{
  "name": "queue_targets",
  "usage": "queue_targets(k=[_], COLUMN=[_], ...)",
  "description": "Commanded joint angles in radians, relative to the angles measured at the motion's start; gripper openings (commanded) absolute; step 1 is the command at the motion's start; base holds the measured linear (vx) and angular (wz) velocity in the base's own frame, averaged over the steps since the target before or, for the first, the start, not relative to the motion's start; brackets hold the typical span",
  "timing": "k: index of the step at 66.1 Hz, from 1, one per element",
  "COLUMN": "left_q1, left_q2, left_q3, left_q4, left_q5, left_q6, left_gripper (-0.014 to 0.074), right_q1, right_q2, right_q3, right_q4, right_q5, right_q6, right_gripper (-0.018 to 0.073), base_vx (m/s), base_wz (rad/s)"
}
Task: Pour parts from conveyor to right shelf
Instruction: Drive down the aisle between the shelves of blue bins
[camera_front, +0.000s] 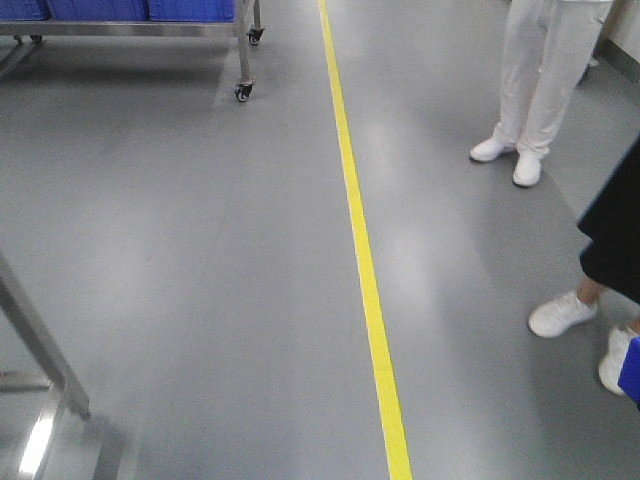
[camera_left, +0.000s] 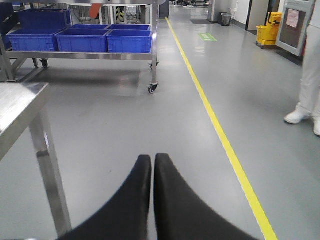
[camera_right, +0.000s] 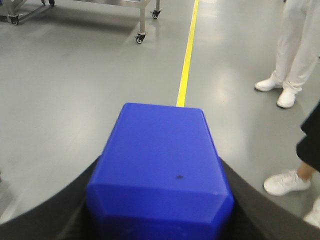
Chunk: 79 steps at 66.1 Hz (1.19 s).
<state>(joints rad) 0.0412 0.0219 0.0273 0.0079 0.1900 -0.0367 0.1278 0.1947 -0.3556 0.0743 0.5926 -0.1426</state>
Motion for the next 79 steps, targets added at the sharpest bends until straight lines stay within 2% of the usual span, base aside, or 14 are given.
queue_targets(k=[1, 79], left_q1=[-0.005, -0.005], left_q2=[0.013, 0.013], left_q3=[-0.019, -0.019], left_q4=[-0.008, -0.008], left_q5=[-0.071, -0.071], left_q6=[-0.008, -0.008], left_gripper=[-0.0006, -0.0006], right_q1=[-0.002, -0.002], right_q2=[0.010, 0.010], right_q3=[-0.026, -0.026], right_q4=[0.000, 0.000], right_q5=[-0.079, -0.079], right_q6=[-0.005, -0.005], right_gripper=[-0.0005, -0.0005], base_vx=[0.80, 0.77], base_wz=[0.10, 0.07])
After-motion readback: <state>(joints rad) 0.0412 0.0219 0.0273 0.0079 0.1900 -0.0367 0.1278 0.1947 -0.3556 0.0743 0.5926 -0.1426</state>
